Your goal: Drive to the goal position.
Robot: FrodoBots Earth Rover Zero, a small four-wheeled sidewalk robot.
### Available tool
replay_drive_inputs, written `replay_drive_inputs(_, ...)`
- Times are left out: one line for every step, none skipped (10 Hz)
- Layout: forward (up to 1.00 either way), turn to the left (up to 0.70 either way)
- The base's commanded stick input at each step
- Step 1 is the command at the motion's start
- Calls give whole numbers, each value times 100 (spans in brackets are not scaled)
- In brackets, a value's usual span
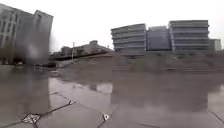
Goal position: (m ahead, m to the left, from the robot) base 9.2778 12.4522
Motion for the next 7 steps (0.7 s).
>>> replay_drive_inputs(70,0)
replay_drive_inputs(70,0)
replay_drive_inputs(70,0)
replay_drive_inputs(70,0)
replay_drive_inputs(70,0)
replay_drive_inputs(70,0)
replay_drive_inputs(70,0)
